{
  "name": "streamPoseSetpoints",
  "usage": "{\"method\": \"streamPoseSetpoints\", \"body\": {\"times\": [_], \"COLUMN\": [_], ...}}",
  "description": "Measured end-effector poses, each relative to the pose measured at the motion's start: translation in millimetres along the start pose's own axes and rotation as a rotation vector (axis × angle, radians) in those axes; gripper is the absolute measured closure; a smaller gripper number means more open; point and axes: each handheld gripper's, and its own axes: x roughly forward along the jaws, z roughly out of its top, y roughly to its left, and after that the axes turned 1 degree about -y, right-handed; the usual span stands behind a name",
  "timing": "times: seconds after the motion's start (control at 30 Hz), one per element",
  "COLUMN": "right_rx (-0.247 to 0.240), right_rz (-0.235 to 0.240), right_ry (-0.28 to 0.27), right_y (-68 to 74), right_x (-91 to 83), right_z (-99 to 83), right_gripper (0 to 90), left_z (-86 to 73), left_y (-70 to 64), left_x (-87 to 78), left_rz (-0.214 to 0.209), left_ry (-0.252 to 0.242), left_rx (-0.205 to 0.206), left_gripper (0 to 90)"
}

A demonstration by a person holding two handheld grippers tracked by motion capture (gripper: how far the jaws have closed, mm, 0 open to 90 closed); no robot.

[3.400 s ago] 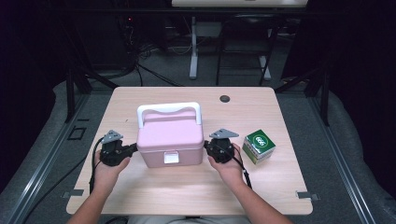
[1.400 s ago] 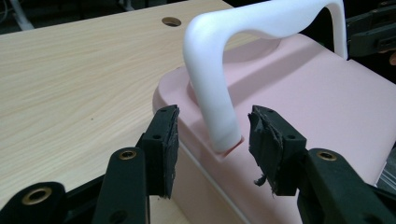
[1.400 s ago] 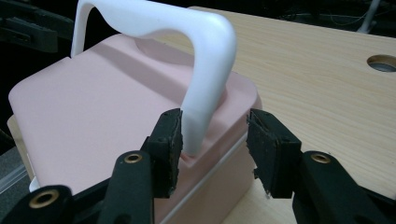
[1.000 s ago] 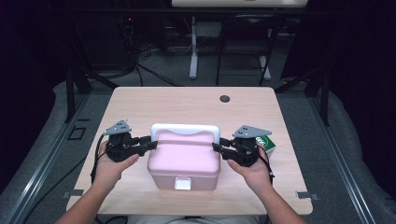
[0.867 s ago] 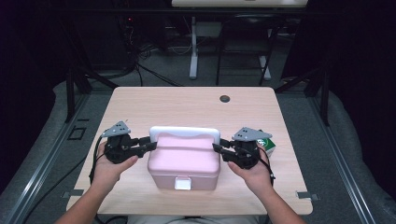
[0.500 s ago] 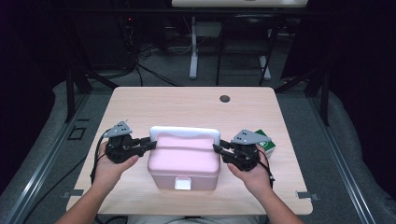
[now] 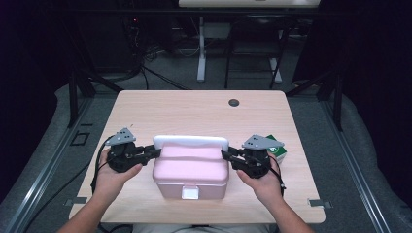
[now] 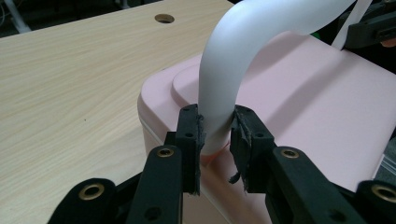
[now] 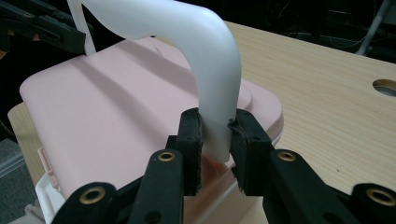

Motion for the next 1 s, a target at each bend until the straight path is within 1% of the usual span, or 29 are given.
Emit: {"method": "streamPoseSetpoints", "body": {"times": [0.07,0.1,0.13,0.2,0.23,0.3,0.33,0.37,0.4,0.43,0.5,0.63,0.7,0.73,0.77,0.8,0.87,0.93,1.0], "right_rx": [0.009,0.009,0.011,0.015,0.028,0.043,0.05,0.05,0.049,0.051,0.05,0.057,0.063,0.064,0.065,0.065,0.068,0.071,0.071], "right_rz": [0.01,0.01,0.01,0.012,0.017,0.027,0.033,0.033,0.033,0.033,0.033,0.035,0.034,0.032,0.032,0.032,0.031,0.03,0.03], "right_ry": [-0.017,-0.017,-0.023,-0.036,-0.04,-0.048,-0.051,-0.051,-0.052,-0.051,-0.051,-0.05,-0.048,-0.05,-0.052,-0.052,-0.053,-0.053,-0.051], "right_y": [-0.9,-0.9,-1.5,-3.5,-5.1,-7.7,-8.7,-8.7,-8.7,-8.7,-8.8,-9.4,-9.8,-9.9,-10.0,-10.0,-10.5,-10.6,-10.6], "right_x": [-2.5,-2.5,-3.2,-2.9,-2.5,-1.7,-1.7,-1.7,-1.8,-1.9,-1.8,-1.9,-1.8,-1.6,-1.5,-1.5,-1.2,-1.1,-1.1], "right_z": [8.7,8.7,12.5,18.1,19.8,20.4,20.5,20.5,20.8,20.9,21.1,22.2,23.2,23.7,24.0,24.0,25.0,25.8,26.4], "right_gripper": [74.1,74.1,74.1,74.1,74.1,74.1,74.2,74.2,74.2,74.2,74.2,74.2,74.2,74.1,74.1,74.1,74.1,74.1,74.1], "left_z": [4.5,8.1,12.9,18.5,19.6,19.4,19.0,18.5,17.3,17.3,15.7,6.6,-1.2,-8.8,-8.8,-13.9,-20.9,-26.4,-30.2], "left_y": [0.5,0.4,0.1,1.2,2.5,4.6,5.1,5.1,5.2,5.2,6.1,8.3,8.3,7.2,7.2,6.0,4.5,2.3,0.1], "left_x": [-2.3,-4.0,-5.6,-6.7,-6.5,-6.6,-7.5,-8.8,-13.7,-13.7,-21.6,-37.3,-40.9,-41.4,-41.4,-40.8,-38.1,-33.8,-28.6], "left_rz": [0.0,0.004,0.01,0.013,0.009,-0.003,-0.009,-0.006,-0.001,-0.001,0.004,0.014,0.012,0.003,0.003,-0.007,-0.02,-0.037,-0.049], "left_ry": [-0.013,-0.016,-0.018,-0.012,-0.012,-0.017,-0.016,-0.02,-0.022,-0.022,-0.031,-0.034,-0.017,0.0,0.0,0.012,0.024,0.032,0.034], "left_rx": [-0.003,0.0,0.001,-0.001,-0.002,-0.007,-0.003,0.003,0.009,0.009,0.017,0.017,0.02,0.02,0.02,0.018,0.025,0.019,0.021], "left_gripper": [73.3,73.3,73.3,73.2,73.0,72.5,70.3,70.3,69.7,69.8,69.9,74.4,79.7,82.1,84.3,84.3,89.5,90.0,90.0]}}
